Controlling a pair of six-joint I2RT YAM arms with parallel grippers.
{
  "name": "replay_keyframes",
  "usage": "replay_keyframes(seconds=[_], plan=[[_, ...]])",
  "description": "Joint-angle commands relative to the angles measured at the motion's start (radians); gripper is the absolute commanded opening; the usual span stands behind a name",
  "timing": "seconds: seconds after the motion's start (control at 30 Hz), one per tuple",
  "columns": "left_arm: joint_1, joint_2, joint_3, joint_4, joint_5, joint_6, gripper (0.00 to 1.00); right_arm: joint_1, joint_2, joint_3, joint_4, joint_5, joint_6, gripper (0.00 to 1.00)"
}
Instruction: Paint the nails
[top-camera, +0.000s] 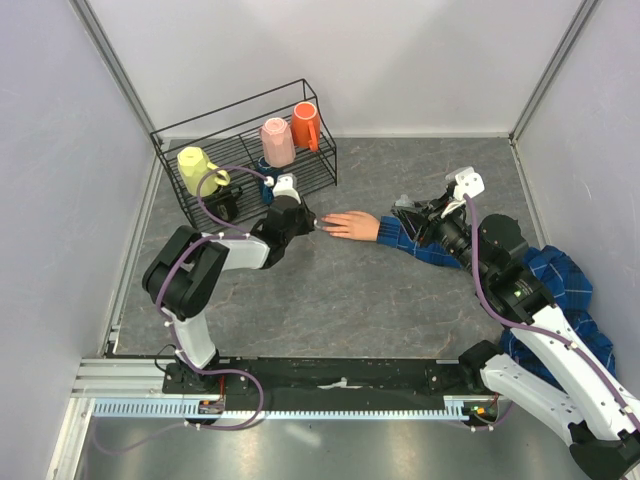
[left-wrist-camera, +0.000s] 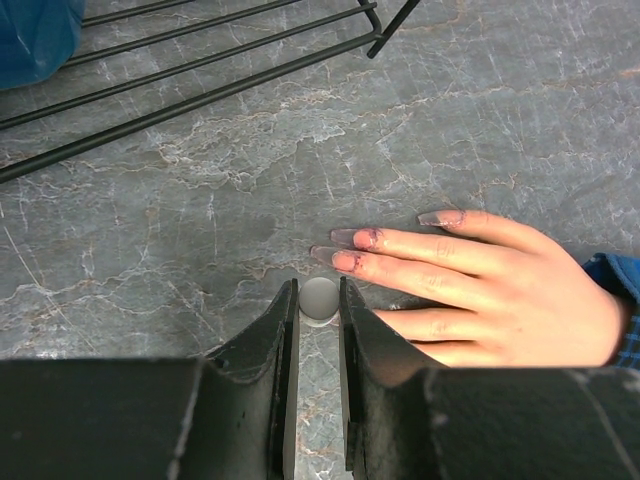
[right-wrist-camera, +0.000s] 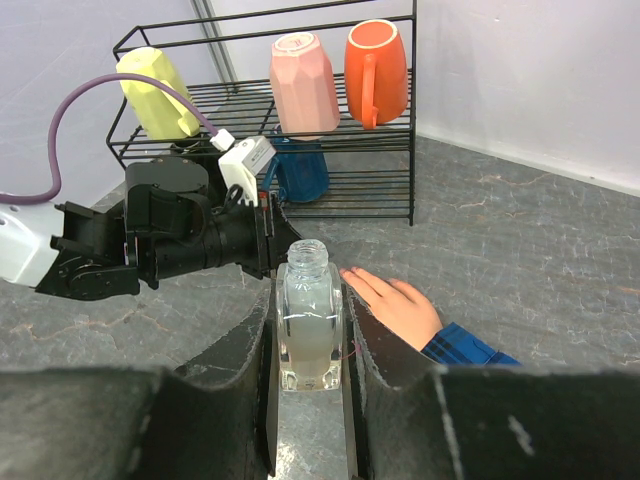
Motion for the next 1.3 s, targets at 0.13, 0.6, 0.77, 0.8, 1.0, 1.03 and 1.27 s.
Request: replay_keyframes(seconds=[0.13, 0.6, 0.77, 0.8, 1.0, 1.03, 1.27], plan=[[0.008, -0.239, -0.003, -0.062, 0.006, 0.03, 0.02, 0.002, -0.013, 0.008, 0.031, 0.0, -0.002, 0.0], [-0.011, -0.578, 0.333, -0.559, 0.613, -0.025, 0.02, 0.004, 0.001, 0.031, 0.011, -0.165, -0.057, 0.0], [-0.029, -0.664, 0.394, -0.686, 0.753, 0.099, 0.02, 0.025, 0.035, 0.062, -0.001, -0.347, -0.08, 0.0], [-0.034, -0.676, 0.414, -0.708, 0.771, 0.132, 0.02, 0.037, 0.044, 0.082, -0.016, -0.369, -0.086, 0.0], [-0.103, -0.686, 0.483, -0.809, 0.798, 0.237, 0.02, 0.122, 0.125, 0.168, -0.111, -0.487, -0.147, 0.0], [-0.106, -0.687, 0.486, -0.809, 0.801, 0.239, 0.02, 0.128, 0.13, 0.168, -0.113, -0.486, -0.155, 0.0], [-0.114, -0.68, 0.503, -0.772, 0.808, 0.208, 0.02, 0.165, 0.164, 0.168, -0.133, -0.457, -0.164, 0.0]])
